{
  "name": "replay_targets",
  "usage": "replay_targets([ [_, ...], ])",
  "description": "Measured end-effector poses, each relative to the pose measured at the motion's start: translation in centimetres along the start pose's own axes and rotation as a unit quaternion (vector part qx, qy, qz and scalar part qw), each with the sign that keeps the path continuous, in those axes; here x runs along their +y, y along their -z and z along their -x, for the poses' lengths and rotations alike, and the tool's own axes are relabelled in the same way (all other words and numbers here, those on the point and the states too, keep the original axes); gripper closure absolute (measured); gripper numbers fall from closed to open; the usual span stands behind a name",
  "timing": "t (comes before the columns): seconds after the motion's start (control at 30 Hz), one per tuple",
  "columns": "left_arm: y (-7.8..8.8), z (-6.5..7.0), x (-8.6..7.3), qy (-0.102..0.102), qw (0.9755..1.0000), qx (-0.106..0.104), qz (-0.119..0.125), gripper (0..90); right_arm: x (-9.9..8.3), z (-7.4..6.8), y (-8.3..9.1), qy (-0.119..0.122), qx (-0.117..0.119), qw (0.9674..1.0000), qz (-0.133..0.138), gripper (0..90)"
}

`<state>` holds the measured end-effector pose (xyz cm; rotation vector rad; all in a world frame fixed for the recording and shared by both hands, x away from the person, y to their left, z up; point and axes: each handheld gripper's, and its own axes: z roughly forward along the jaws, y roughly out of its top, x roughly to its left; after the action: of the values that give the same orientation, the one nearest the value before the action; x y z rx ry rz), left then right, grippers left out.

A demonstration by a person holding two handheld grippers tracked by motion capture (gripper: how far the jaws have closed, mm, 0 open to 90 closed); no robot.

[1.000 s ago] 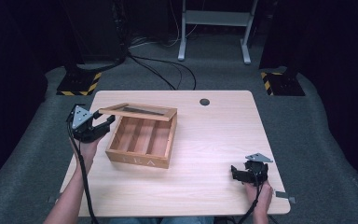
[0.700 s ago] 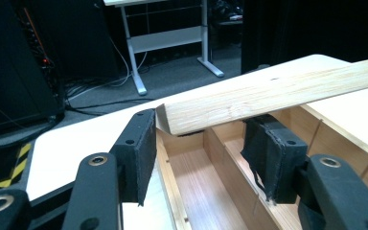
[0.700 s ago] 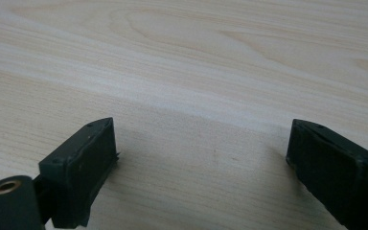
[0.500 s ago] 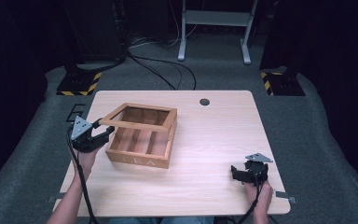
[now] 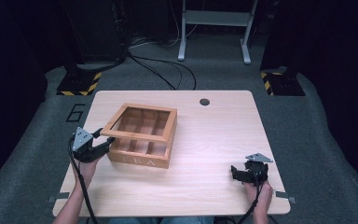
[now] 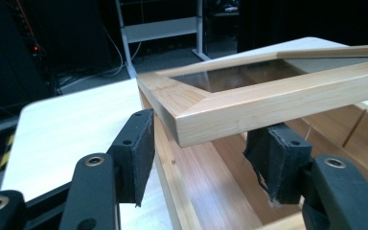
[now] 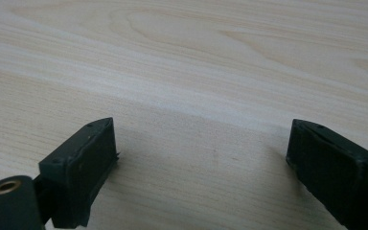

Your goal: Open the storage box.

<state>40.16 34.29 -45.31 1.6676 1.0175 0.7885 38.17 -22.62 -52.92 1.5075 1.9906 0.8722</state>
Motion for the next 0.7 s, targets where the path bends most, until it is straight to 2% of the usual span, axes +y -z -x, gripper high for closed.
replay_targets([
  [0.47,-0.3,0.1,-2.1,0.010,0.9998,-0.007,-0.016,41.2,0.0,0.0,0.0,0.000,0.000,1.0000,0.000,9.5],
  [0.57,-0.3,0.1,-2.6,0.015,0.9994,-0.011,-0.028,40.6,0.0,0.0,0.0,0.000,0.000,1.0000,0.000,9.5],
  [0.7,-0.5,0.0,-2.9,0.021,0.9992,-0.016,-0.030,39.6,0.0,0.0,0.0,0.000,-0.001,1.0000,0.000,9.5],
])
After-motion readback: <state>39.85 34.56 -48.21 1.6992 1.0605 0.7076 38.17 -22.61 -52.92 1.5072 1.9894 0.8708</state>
